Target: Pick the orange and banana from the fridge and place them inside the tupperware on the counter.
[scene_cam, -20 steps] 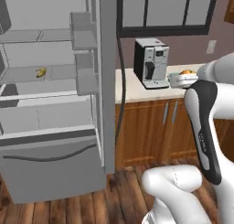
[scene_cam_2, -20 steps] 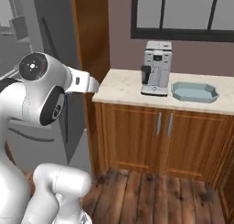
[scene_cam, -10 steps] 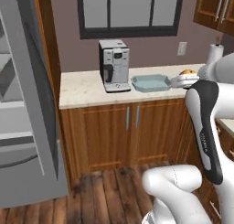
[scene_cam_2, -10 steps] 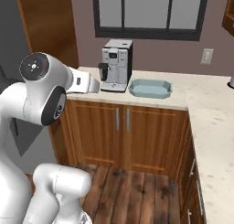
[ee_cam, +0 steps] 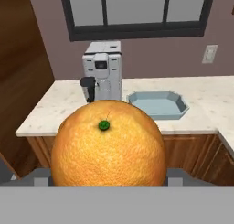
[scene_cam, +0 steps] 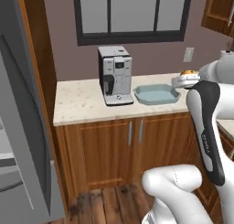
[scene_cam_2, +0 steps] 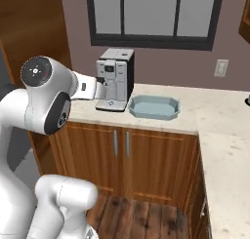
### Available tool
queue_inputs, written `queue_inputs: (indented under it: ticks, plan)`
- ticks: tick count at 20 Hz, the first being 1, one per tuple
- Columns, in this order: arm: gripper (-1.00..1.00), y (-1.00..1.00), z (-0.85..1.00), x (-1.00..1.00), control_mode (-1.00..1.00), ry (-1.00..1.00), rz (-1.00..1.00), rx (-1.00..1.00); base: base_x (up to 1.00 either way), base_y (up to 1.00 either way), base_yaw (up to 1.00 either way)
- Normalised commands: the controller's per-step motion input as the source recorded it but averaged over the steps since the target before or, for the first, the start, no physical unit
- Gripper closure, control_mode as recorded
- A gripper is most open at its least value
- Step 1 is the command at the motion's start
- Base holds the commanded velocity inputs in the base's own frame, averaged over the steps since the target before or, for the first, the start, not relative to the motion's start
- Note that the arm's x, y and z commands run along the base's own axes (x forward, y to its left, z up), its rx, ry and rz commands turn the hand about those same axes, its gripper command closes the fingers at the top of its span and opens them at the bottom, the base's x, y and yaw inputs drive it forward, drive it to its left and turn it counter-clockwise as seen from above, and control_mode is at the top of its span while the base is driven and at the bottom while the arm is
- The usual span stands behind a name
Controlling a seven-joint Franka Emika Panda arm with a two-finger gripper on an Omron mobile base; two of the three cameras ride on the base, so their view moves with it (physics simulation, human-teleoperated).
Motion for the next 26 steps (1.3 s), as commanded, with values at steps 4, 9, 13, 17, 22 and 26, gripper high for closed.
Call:
queue_inputs:
  ticks: [4,9,13,17,22,26]
  plan:
    - [1.00,0.00,0.00,0.00,1.00,0.00,0.00,0.00,0.72,-0.02,0.00]
    - [1.00,0.00,0.00,0.00,1.00,0.00,0.00,0.00,0.46,-0.24,-0.02]
    - [1.00,0.00,0.00,0.00,1.00,0.00,0.00,0.00,0.49,-0.21,-0.01]
    - [1.00,0.00,0.00,0.00,1.00,0.00,0.00,0.00,0.62,-0.13,0.00]
    - [1.00,0.00,0.00,0.00,1.00,0.00,0.00,0.00,0.52,-0.15,0.00]
    - [1.00,0.00,0.00,0.00,1.00,0.00,0.00,0.00,0.30,-0.28,0.00]
